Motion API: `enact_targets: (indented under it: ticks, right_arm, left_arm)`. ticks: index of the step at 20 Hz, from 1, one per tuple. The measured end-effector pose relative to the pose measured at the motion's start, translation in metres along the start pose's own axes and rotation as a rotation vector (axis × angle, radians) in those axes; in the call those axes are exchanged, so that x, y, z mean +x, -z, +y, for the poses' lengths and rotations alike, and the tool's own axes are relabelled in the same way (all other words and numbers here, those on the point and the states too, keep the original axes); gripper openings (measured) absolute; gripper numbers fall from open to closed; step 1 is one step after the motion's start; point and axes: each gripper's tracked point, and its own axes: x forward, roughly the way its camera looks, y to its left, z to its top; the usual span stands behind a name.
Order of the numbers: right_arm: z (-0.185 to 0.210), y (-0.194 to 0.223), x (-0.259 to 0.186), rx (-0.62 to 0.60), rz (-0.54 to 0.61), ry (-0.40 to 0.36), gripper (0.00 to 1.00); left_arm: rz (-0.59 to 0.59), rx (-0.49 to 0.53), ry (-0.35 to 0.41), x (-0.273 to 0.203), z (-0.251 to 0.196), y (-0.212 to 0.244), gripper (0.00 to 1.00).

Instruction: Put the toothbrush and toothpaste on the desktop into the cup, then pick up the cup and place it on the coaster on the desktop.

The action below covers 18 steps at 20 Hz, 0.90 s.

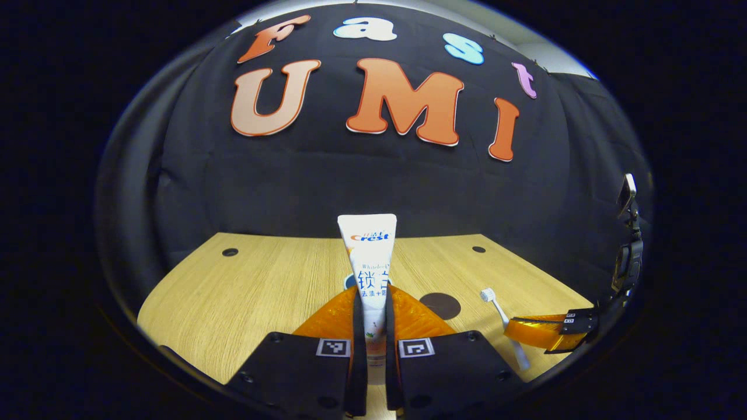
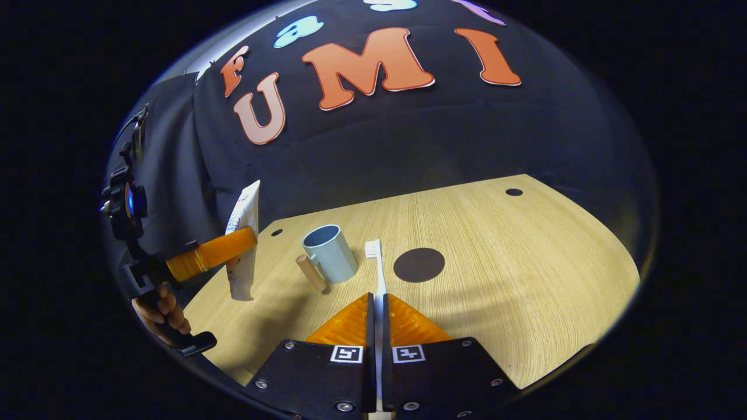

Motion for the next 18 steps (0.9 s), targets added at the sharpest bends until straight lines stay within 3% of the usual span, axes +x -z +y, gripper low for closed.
enact_targets:
  ticks: [11, 18]
  right_arm:
    - [-0.017, -0.041, 0.006, -0.030, -0.121, 0.016, 0.04]
    - [-0.037, -0.043, 0.022, -0.055, -0.126, 0.049, 0.04]
  left_arm:
    - [-0.083, -0.028, 0.013, 0.080, -0.005, -0.032, 0.16]
    - [-0.137, 0.014, 0.012, 0.123, -0.005, -0.048, 0.16]
